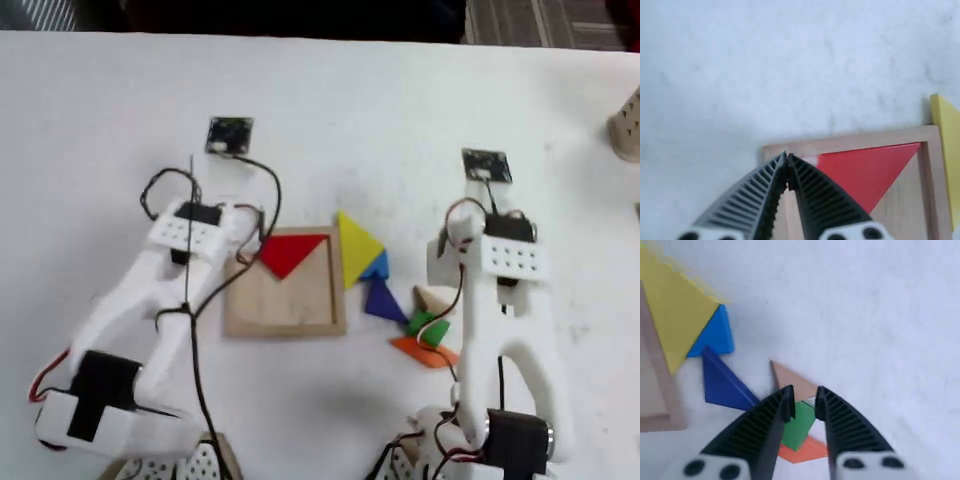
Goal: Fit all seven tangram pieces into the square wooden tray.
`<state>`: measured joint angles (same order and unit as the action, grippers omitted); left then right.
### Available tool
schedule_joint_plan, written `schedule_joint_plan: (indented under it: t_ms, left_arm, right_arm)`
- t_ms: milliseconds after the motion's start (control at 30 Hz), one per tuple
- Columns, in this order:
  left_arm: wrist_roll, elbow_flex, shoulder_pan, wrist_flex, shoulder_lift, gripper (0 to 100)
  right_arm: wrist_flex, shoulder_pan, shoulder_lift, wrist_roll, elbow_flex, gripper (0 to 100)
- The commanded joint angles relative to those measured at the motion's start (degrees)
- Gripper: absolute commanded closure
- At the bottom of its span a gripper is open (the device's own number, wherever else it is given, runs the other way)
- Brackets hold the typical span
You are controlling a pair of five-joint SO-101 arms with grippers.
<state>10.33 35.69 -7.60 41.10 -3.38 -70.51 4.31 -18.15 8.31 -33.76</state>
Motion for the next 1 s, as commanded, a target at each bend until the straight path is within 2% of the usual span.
schedule_joint_plan:
  t_ms: [0, 100, 200, 300, 400, 500, 733, 967]
  left_arm:
    - [0.18, -0.44, 0.66, 0.18, -2.77, 97]
    - [0.18, -0.44, 0.57, 0.62, -1.10, 97]
    - [0.09, -0.35, -0.04, 3.34, 0.75, 97]
    - [0.09, 1.58, -2.95, 5.54, 0.84, 97]
    - [0.09, 4.40, -6.64, 5.63, 0.75, 97]
    - [0.26, 5.10, -7.16, 5.54, 1.10, 98]
    - [0.35, 7.12, -5.85, 5.54, 1.36, 98]
    - [0.18, 7.56, 0.84, 6.07, 1.36, 98]
  right_arm:
    - [-4.79, -4.97, -0.40, 0.44, 8.35, 84.1]
    - [-4.44, -8.84, -0.40, -3.34, 10.73, 81.7]
    - [-0.57, -11.47, -0.31, -10.11, 10.20, 81.2]
    - [5.76, -12.44, -0.31, -13.27, 5.27, 81.3]
    - [14.99, -11.56, -0.31, -13.19, -2.90, 81.3]
    - [20.79, -9.63, -0.40, -13.19, -8.00, 81.4]
    - [20.88, -9.10, -0.40, -13.19, -8.53, 81.4]
    - [20.79, -9.01, -0.40, -13.19, -8.70, 81.4]
